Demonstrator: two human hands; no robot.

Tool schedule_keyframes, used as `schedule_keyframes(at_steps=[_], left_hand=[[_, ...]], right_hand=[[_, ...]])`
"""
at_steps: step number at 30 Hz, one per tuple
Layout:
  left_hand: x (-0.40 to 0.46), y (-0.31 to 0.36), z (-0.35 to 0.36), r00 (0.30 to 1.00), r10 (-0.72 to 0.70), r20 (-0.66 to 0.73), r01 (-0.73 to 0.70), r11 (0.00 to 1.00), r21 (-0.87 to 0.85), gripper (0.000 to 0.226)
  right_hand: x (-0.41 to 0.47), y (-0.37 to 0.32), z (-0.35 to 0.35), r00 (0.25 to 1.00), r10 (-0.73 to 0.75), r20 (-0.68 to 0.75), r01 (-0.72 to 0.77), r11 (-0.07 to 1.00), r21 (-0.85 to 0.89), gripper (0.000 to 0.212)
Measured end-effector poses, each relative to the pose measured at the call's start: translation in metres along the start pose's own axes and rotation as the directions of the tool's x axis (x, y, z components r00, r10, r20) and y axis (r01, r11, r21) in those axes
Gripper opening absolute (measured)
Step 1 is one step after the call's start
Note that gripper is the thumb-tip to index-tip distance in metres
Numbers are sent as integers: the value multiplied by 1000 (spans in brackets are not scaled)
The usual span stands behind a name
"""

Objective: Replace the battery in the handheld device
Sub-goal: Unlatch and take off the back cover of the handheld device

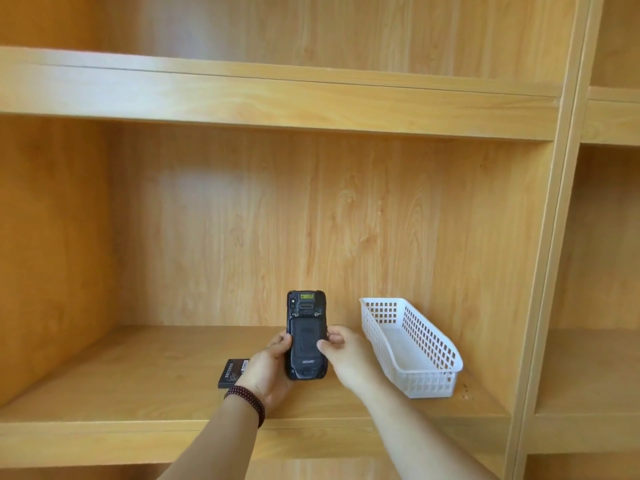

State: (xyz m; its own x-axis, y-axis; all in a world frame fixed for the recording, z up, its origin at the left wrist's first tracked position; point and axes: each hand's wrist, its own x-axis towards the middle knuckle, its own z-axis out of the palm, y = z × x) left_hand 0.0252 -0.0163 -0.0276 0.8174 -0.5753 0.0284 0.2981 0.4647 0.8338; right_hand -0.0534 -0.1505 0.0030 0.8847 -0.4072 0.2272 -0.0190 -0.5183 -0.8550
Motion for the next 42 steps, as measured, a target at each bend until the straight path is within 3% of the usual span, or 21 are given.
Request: schedule_keyframes(at_steps=[9, 12, 17, 24, 38, 40, 42], left_hand=[[2, 2, -1, 999, 25, 45, -27, 998, 52, 38], [3, 11, -3, 996, 82, 29, -86, 975, 206, 35], [4, 48, 7, 988, 152, 15, -140, 855, 499, 28], [9, 72, 16, 984, 174, 30, -150, 737, 659, 35], [14, 68, 17, 976, 215, 25, -172, 696, 697, 33], [14, 67, 18, 976, 214, 29, -174, 699, 694, 33], [14, 67, 17, 976, 215, 27, -173, 700, 693, 34]], right_hand=[[5, 3, 7, 998, 47, 35, -55, 959, 279, 41], [5, 5, 7, 998, 26, 51, -42, 934, 354, 34], [5, 12, 7, 997, 23, 70, -48, 922, 383, 32], [6, 22, 10, 994, 34, 105, -72, 923, 379, 49], [3, 17, 0, 980, 65, 187, -139, 899, 416, 50], [6, 9, -8, 993, 34, 111, -71, 934, 351, 44], [13, 0, -18, 996, -79, -36, 84, 984, 155, 30]])
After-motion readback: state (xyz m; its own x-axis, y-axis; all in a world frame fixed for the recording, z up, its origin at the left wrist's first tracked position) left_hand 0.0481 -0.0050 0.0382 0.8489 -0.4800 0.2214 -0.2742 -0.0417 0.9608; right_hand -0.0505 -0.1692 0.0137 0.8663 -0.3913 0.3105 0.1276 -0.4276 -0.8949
